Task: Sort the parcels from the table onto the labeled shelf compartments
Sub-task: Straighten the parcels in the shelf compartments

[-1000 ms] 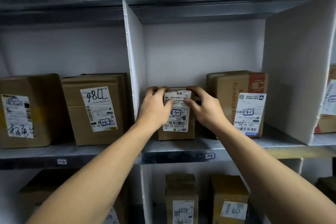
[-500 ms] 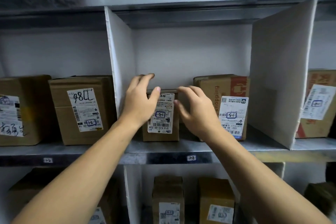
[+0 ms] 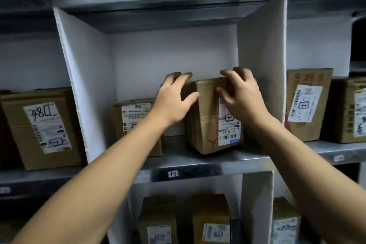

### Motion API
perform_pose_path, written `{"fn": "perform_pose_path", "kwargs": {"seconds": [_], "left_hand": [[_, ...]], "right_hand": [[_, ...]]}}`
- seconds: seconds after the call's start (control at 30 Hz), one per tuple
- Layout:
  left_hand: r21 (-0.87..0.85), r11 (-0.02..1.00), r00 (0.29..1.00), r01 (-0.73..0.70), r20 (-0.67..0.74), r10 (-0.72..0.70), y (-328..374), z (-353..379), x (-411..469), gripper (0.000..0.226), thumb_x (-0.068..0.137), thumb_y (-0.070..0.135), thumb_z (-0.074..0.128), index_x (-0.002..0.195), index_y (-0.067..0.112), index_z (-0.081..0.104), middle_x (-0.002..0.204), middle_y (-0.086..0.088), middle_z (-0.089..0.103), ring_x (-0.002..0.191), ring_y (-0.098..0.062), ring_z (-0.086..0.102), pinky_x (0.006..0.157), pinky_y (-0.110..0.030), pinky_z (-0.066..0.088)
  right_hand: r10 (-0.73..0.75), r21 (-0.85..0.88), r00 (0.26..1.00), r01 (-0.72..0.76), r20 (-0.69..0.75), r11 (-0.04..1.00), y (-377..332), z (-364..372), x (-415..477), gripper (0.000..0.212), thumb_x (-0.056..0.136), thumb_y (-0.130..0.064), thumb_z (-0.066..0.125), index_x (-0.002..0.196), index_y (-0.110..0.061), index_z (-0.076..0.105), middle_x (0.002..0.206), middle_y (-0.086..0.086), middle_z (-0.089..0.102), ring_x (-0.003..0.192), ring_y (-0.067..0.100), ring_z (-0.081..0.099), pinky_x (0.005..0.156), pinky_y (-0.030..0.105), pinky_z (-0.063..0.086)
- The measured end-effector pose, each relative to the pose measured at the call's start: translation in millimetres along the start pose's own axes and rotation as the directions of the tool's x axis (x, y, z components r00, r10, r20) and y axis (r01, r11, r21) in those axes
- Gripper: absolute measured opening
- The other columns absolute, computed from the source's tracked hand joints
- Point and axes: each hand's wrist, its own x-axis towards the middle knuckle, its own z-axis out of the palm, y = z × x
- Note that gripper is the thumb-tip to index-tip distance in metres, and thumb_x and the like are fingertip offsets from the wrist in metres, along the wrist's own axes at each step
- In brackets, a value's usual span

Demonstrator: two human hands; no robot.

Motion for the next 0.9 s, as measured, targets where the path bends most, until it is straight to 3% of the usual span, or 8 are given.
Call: {"fn": "perform_pose_path", "kwargs": {"seconds": [0.2,0.37,0.43,0.57,0.73,0.9], "left_hand": [[-0.074,0.994,0.997,0.076,-0.009,-0.076,1.0,17.4,11.9,0.046,0.093,0.027,0.058,0.138,0.024,0.052,0.136,-0.005,0.054,0.127,-0.022,0.049,0.100,-0.021,0.031],[-0.144,0.987,0.996,0.077,-0.021,-0.081,-1.4,24.8,8.3,0.049,0.089,0.031,0.065,0.136,0.028,0.051,0.132,-0.003,0.057,0.123,-0.019,0.052,0.102,-0.027,0.039],[-0.139,0.988,0.996,0.067,-0.042,-0.074,-2.3,29.6,3.8,0.054,0.088,0.031,0.069,0.137,0.025,0.050,0.131,-0.006,0.056,0.121,-0.021,0.052,0.102,-0.028,0.040],[-0.156,0.986,0.996,0.059,-0.052,-0.068,-4.6,36.5,-3.6,0.058,0.088,0.027,0.070,0.141,0.027,0.046,0.132,-0.006,0.053,0.121,-0.019,0.051,0.101,-0.023,0.035],[-0.151,0.988,0.997,0.031,-0.058,-0.040,-2.4,40.2,-8.6,0.062,0.085,0.030,0.073,0.140,0.027,0.045,0.129,-0.002,0.051,0.110,-0.008,0.046,0.093,-0.019,0.033],[-0.129,0.991,0.999,0.017,-0.047,-0.024,1.4,43.0,-7.1,0.062,0.085,0.030,0.072,0.140,0.027,0.045,0.129,-0.002,0.050,0.109,-0.007,0.046,0.093,-0.017,0.032]], "right_hand": [[0.123,0.074,0.982,-0.135,0.142,0.988,25.0,-1.5,3.6,0.055,0.090,-0.037,0.069,0.142,-0.034,0.050,0.150,0.011,0.041,0.133,0.034,0.045,0.112,0.045,0.040],[0.172,0.313,0.968,-0.223,0.182,0.923,30.8,0.0,2.6,0.073,0.090,-0.034,0.071,0.152,-0.042,0.033,0.143,-0.002,0.054,0.128,0.016,0.052,0.104,0.029,0.045],[0.165,0.341,0.968,-0.222,0.187,0.914,31.9,1.1,-0.7,0.073,0.089,-0.031,0.073,0.151,-0.040,0.036,0.141,-0.002,0.056,0.125,0.014,0.054,0.101,0.027,0.046],[0.152,0.355,0.975,-0.201,0.161,0.913,34.4,-3.1,0.6,0.067,0.085,-0.028,0.078,0.144,-0.034,0.047,0.131,0.002,0.062,0.119,0.016,0.059,0.103,0.034,0.050],[0.136,0.312,0.987,-0.158,0.091,0.937,37.1,-6.8,-4.1,0.056,0.085,-0.030,0.078,0.137,-0.033,0.056,0.125,0.008,0.062,0.111,0.017,0.060,0.101,0.031,0.049],[0.141,0.343,0.984,-0.170,0.109,0.924,45.8,-9.3,-8.2,0.056,0.088,-0.029,0.075,0.140,-0.033,0.053,0.123,-0.001,0.062,0.107,0.008,0.057,0.081,-0.002,0.039]]}}
